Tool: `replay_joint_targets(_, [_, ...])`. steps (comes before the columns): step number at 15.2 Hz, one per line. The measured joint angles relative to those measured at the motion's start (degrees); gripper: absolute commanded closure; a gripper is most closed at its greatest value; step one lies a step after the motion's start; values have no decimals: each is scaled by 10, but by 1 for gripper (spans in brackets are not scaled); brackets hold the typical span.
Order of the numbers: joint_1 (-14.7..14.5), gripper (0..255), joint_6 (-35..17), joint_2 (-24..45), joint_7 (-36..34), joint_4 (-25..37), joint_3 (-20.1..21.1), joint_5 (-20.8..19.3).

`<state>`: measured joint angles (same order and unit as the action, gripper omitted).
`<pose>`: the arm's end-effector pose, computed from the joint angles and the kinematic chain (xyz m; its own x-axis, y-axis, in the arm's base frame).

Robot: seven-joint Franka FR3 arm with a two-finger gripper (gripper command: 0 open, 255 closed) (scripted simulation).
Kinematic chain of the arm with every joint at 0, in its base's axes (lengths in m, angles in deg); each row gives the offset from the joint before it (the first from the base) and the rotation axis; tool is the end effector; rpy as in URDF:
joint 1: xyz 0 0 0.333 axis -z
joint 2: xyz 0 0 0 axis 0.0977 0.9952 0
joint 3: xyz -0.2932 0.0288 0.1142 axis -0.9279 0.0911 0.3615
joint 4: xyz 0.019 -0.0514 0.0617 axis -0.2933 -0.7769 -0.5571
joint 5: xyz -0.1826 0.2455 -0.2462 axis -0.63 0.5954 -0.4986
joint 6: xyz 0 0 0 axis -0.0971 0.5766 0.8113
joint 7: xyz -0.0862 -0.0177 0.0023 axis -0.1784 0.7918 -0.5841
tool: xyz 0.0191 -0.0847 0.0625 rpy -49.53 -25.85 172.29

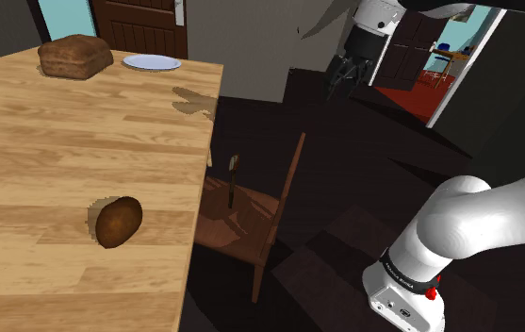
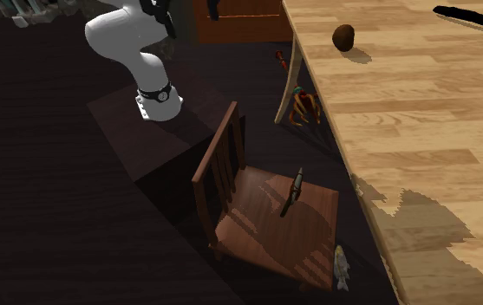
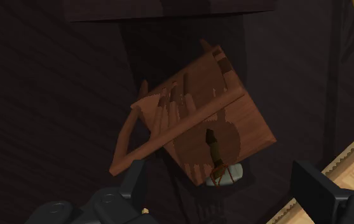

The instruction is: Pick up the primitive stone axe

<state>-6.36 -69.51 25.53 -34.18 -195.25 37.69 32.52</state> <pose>0.3300 0.0171 0.6154 0.9868 -0.0420 0.1565 -0.0341 -0.9980 -0.0526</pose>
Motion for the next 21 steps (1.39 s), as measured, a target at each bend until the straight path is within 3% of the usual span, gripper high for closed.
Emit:
replay_joint_targets(10, [15, 0, -104, 133, -133, 1, 64, 25])
replay_joint_targets(21, [36, 0, -217, 372, -316, 89, 121, 10])
